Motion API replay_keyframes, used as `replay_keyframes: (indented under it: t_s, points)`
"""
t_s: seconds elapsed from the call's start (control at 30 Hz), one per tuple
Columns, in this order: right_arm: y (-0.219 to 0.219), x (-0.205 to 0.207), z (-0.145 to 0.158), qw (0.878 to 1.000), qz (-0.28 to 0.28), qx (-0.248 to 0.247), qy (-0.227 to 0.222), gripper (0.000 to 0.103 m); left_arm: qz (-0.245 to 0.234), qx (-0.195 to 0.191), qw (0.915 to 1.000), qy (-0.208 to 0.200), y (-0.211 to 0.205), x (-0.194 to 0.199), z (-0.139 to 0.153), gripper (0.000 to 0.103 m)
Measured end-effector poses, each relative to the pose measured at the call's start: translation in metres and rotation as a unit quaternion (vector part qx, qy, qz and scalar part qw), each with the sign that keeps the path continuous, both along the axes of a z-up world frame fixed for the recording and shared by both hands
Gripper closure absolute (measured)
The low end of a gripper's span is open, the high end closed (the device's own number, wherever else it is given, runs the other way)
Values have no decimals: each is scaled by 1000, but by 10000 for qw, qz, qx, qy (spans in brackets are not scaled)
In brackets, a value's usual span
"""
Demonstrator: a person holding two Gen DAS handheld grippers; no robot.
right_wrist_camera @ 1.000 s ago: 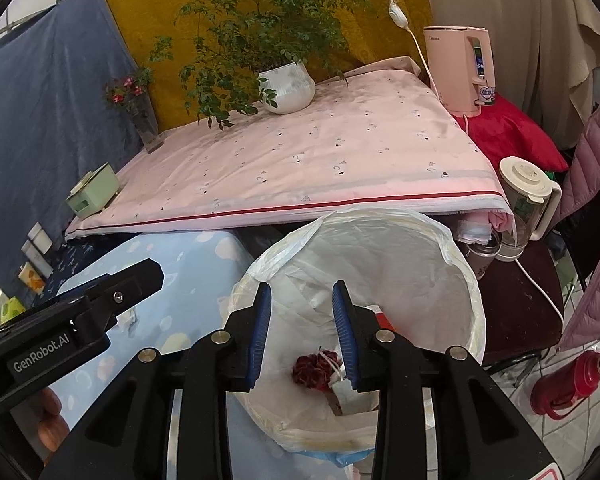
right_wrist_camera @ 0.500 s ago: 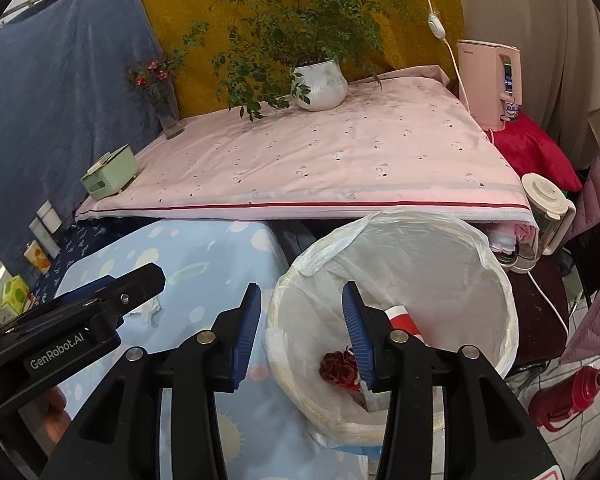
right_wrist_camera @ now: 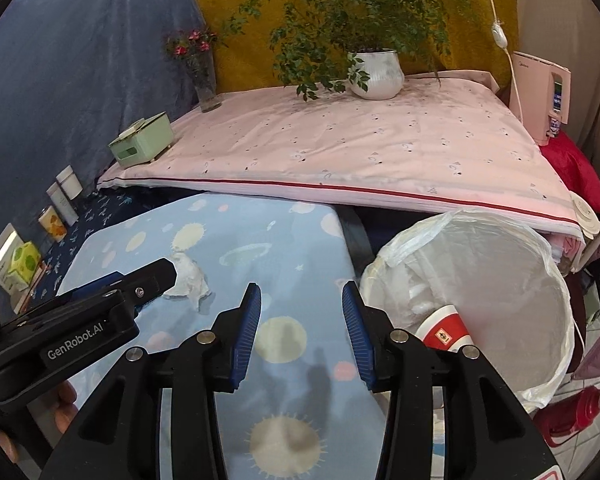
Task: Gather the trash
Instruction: 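Move both grippers back over the blue ribbon and white tissue, then grasp the blue ribbon with the left gripper while the right gripper grasps the white tissue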
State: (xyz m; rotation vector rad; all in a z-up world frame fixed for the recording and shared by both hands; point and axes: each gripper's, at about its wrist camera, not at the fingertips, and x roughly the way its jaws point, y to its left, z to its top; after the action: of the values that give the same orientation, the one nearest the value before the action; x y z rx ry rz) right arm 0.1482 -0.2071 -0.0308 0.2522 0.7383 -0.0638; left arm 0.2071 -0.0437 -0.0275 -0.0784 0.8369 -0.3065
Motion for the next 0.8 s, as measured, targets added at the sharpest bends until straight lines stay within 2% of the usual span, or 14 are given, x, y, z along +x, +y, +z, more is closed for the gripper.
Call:
replay_keyframes:
  t_s: [0.4,0.6,0.8]
  points:
    - [75,44,-24,9980,561,-51,303,59,671,238,9971,286,90,32,-39,28]
    - [105,71,-43,9961,747,-49,468,59,731,348,9959,394,116,51,-57,27]
    - [121,98,-64,9948,787,-32,652,59,597,390,9966,416,122,65,-72,28]
